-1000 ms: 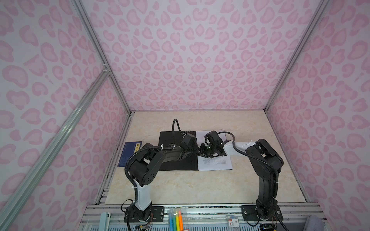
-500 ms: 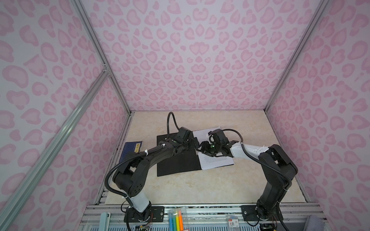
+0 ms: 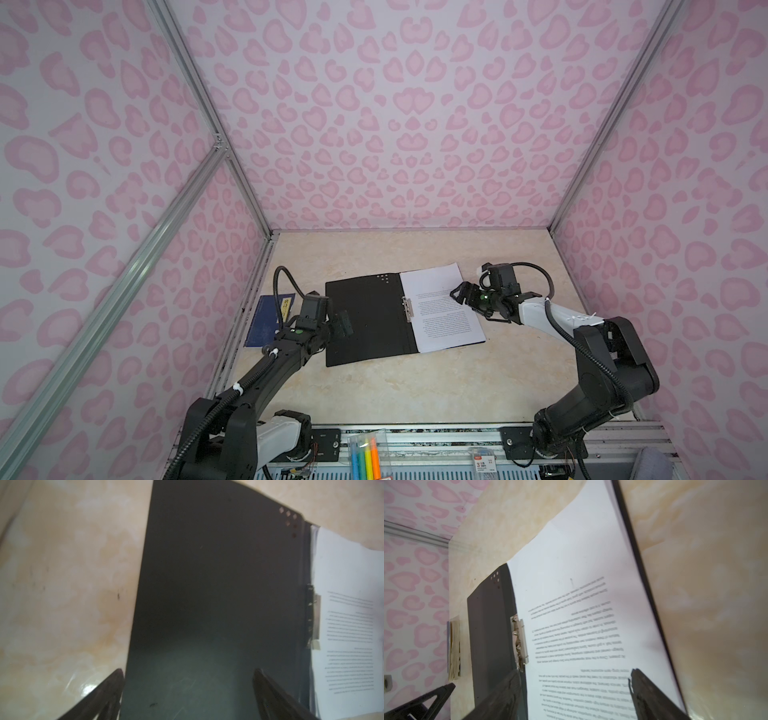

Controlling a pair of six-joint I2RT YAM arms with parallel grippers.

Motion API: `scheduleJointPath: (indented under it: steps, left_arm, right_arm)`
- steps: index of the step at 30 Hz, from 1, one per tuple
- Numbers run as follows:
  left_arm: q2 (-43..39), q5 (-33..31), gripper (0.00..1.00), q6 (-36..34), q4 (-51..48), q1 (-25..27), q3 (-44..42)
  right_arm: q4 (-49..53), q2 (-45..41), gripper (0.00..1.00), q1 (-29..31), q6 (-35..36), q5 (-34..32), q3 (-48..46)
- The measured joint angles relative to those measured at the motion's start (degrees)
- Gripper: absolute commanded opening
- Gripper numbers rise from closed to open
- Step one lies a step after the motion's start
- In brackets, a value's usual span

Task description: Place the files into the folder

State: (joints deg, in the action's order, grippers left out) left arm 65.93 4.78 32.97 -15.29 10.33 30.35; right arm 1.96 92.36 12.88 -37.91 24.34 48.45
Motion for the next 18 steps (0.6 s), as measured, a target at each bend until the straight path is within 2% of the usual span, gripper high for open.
scheduleJointPath:
  steps: [5,8,13,18]
  left_arm:
    - [-1.1,2.1,0.98,-0.5,4.1,-3.3,-3.4]
    - [1.7,2.6,0.98,-0.4,7.1,-5.1,-3.6]
    - [7.2,4.2,0.98,-0.3,11.5,-5.5,-2.8]
    - [12.8,5.4,0.98,0.5,17.7,-6.1,-0.8]
  right_arm:
    - [-2.8,1.8,0.79,-3.2,-0.3,0.6,-2.6]
    - [-5.8,3.8,0.78,-4.2,-1.0,2.5,-3.7]
    - [-13.4,6.7,0.77,-5.4,-3.1,6.1,-4.2]
    - [-16.5,8.2,0.76,-5.5,-3.7,8.3,-4.2]
